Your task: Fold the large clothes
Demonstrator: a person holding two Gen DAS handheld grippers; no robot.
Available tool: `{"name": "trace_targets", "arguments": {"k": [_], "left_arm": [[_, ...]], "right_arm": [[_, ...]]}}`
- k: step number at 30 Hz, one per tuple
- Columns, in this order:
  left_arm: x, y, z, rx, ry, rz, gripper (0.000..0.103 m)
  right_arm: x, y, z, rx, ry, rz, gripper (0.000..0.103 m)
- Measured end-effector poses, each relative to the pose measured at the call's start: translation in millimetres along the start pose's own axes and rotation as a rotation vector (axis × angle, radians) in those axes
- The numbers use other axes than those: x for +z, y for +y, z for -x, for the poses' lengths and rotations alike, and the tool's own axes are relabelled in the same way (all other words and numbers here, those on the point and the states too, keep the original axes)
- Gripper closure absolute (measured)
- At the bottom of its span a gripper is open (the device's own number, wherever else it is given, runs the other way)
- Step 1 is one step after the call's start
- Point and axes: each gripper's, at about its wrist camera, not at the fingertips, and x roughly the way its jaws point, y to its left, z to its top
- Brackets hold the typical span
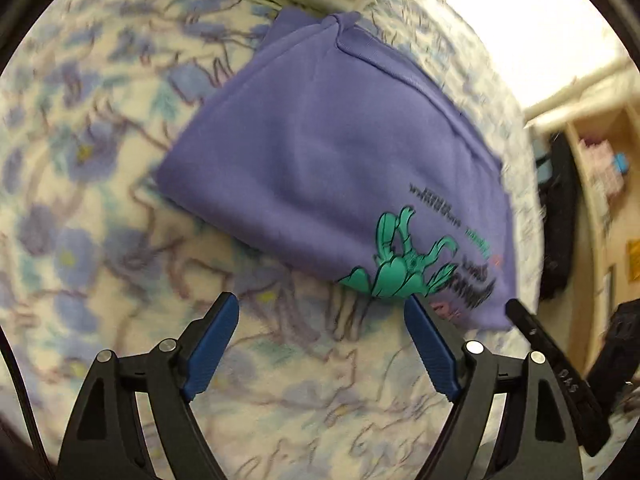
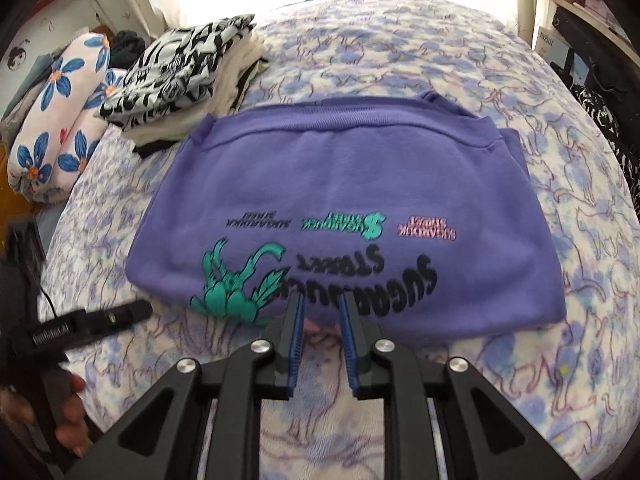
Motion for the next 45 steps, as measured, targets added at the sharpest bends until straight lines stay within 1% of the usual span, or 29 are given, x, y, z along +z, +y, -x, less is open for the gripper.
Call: {"name": "trace_targets", "arguments": {"k": [3, 5, 9, 11, 16, 18, 19, 20, 21, 22, 24, 25, 27, 29, 32, 33, 37, 40, 43, 45], "left_arm": [[0.2, 17.1, -15.7, -0.131, -0.051, 0.067, 0.019], [1.7, 27.3, -28.6, -0.181, -0.078, 0.096, 0.019], [9.3, 43.7, -51.0, -0.211, -0.162, 0.138, 0.019], [17.5, 41.6, -54.4, -0.223, -0.225, 0.115, 0.019], [41.5, 29.9, -65.0, -0.215, -0.322, 0.051, 0.02], [51.9, 24.6, -65.3, -0.209, -0.362, 0.038, 0.042], [57.1, 21.3, -66.0, -0.205, -0.371, 0.027, 0.07], [61.9, 19.5, -64.1, -0.199, -0.379, 0.025, 0.084], [66.0, 17.2, -59.5, -0.206, -0.39, 0.021, 0.085], [66.8, 12.7, -53.4, -0.197, -0.404, 0.012, 0.086], [62.2, -1.2, -40.3, -0.164, -0.434, -0.048, 0.088], [60.2, -9.9, -35.8, -0.145, -0.446, -0.08, 0.088], [54.1, -32.6, -23.6, -0.107, -0.47, -0.163, 0.088], [47.6, -57.5, -14.1, -0.08, -0.484, -0.261, 0.089], [41.4, -93.3, -7.2, -0.041, -0.515, -0.408, 0.089], [39.7, -103.7, -5.8, -0.036, -0.52, -0.438, 0.089], [30.5, -148.0, -0.8, -0.06, -0.524, -0.542, 0.089], [22.6, -182.3, -4.3, -0.074, -0.518, -0.608, 0.089], [12.9, -212.2, -13.7, -0.065, -0.506, -0.672, 0.088], [2.2, -231.5, -21.6, -0.048, -0.506, -0.735, 0.088]], "right_arm": [[3.6, -4.5, -5.3, 0.011, -0.044, -0.007, 0.085], [5.7, -4.8, -9.7, 0.028, -0.074, -0.001, 0.085], [7.6, -0.8, -18.8, 0.061, -0.115, 0.026, 0.085], [8.4, 0.3, -20.4, 0.08, -0.142, 0.03, 0.085], [18.4, 5.3, -22.8, 0.1, -0.216, 0.057, 0.085], [26.7, 8.4, -28.6, 0.082, -0.24, 0.072, 0.085], [32.6, 10.0, -34.7, 0.05, -0.247, 0.081, 0.085], [35.4, 10.8, -39.6, 0.038, -0.247, 0.086, 0.085], [39.0, 11.9, -45.3, 0.023, -0.247, 0.089, 0.085], [41.6, 13.1, -51.5, -0.001, -0.249, 0.093, 0.085], [42.7, 16.2, -67.3, -0.023, -0.233, 0.11, 0.086], [41.0, 17.5, -80.8, -0.043, -0.196, 0.111, 0.086], [34.6, 16.5, -97.0, -0.05, -0.149, 0.112, 0.088], [28.3, 14.1, -107.9, -0.05, -0.156, 0.116, 0.088], [26.0, 9.3, -110.5, -0.023, -0.168, 0.091, 0.087], [26.3, 4.4, -110.2, 0.003, -0.167, 0.07, 0.087], [24.7, -19.0, -110.4, 0.127, -0.167, -0.006, 0.087], [24.4, -30.5, -110.0, 0.192, -0.162, -0.051, 0.088], [23.2, -45.3, -108.3, 0.271, -0.161, -0.105, 0.089], [20.1, -60.9, -100.9, 0.35, -0.152, -0.162, 0.088]]}}
